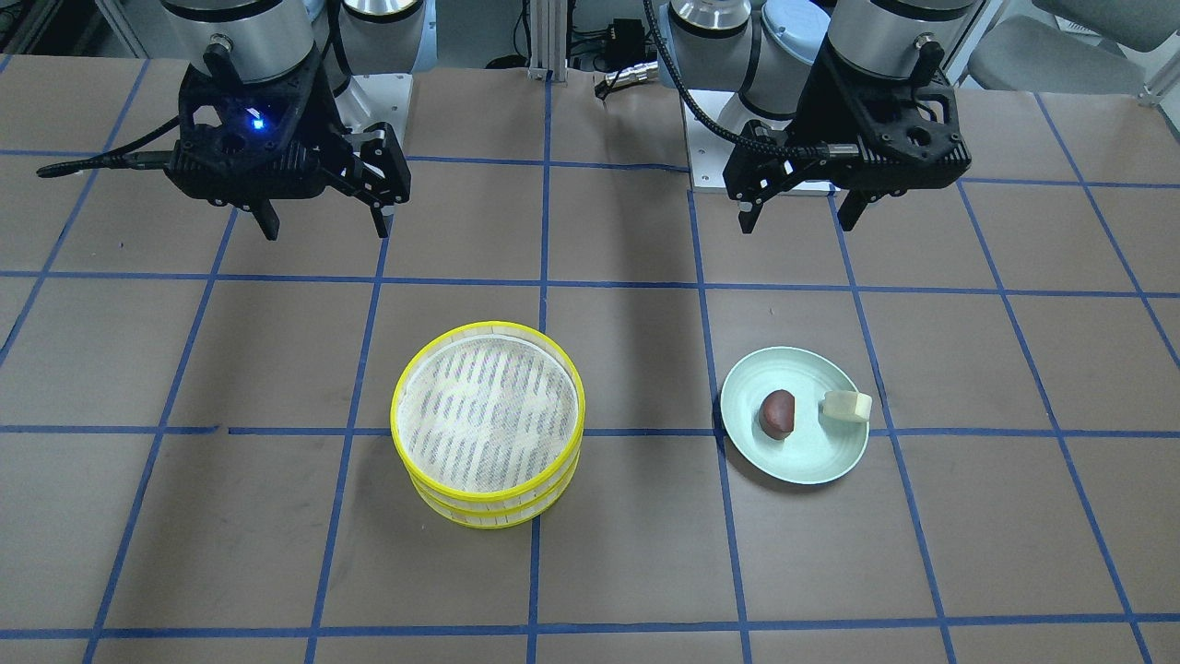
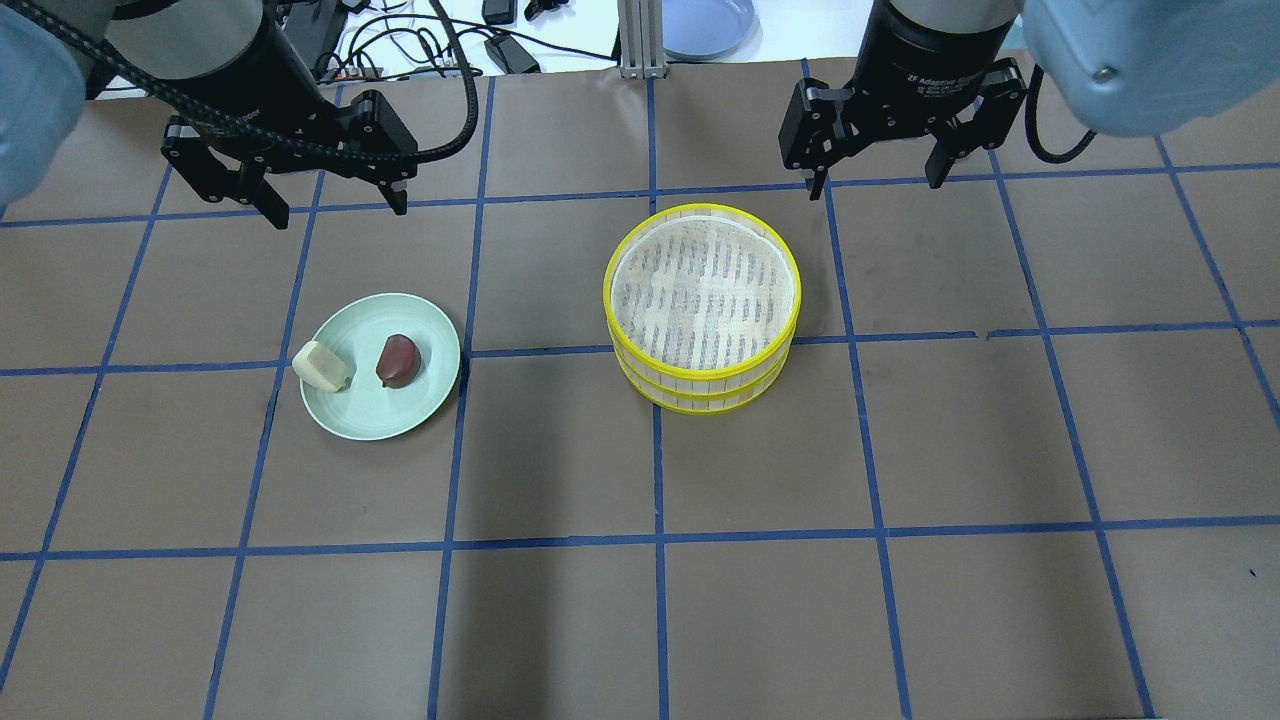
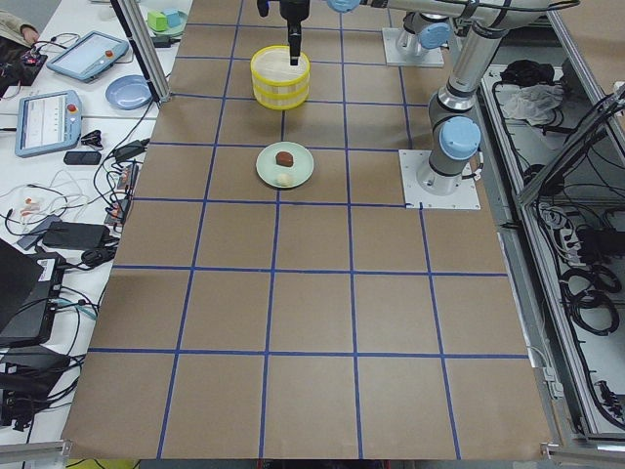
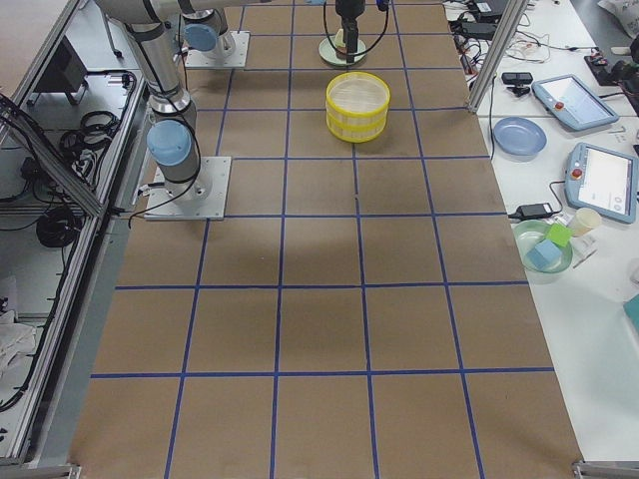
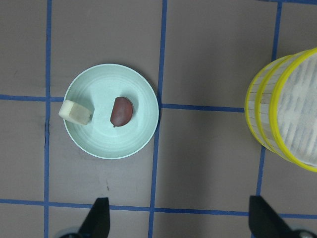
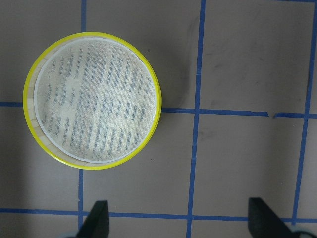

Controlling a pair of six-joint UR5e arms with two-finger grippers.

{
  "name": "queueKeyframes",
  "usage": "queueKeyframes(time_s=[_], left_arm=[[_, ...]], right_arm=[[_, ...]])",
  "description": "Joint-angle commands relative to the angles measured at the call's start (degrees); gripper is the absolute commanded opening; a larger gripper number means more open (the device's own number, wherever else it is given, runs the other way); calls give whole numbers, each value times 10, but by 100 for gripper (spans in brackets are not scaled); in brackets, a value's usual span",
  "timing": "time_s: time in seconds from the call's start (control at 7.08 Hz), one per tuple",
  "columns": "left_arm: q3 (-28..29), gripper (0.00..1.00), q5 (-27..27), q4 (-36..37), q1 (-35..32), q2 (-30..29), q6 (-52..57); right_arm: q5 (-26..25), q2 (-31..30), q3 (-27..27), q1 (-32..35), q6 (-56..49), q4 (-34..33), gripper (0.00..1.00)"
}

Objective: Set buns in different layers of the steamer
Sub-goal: 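Lower the left gripper to the cream bun while the right grips the steamer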

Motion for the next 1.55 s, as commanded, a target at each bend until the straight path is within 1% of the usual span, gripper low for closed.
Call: queueKeyframes(time_s=[0.0, 0.14, 0.28, 0.42, 0.57, 0.71, 0.85, 1.13, 1.27, 1.41], left_arm=[[-5, 100, -4, -2, -1, -1, 0], [-9, 100, 1, 0, 9, -1, 30], [-23, 100, 3, 4, 25, -5, 93], [-48, 100, -1, 11, 87, -11, 124], [-78, 100, -6, 63, 139, -30, 176], [-107, 100, 2, 109, 153, -50, 220], [-124, 100, 4, 115, 172, -72, 231], [-135, 100, -2, 131, 201, -140, 241], [-137, 100, -2, 159, 201, -182, 241], [-138, 100, -2, 182, 201, -216, 241]], right_arm=[[0, 0, 2, 0, 0, 0, 100], [0, 0, 7, 0, 0, 0, 100], [3, 0, 12, 1, 1, -2, 100], [10, 2, 27, 3, 2, -6, 100], [9, 10, 63, 4, 2, -52, 100], [10, 32, 107, 4, 7, -112, 100], [10, 68, 131, 4, 17, -169, 100], [9, 139, 135, 4, 18, -208, 99], [8, 161, 135, 4, 18, -220, 95], [7, 163, 136, 5, 18, -220, 69]])
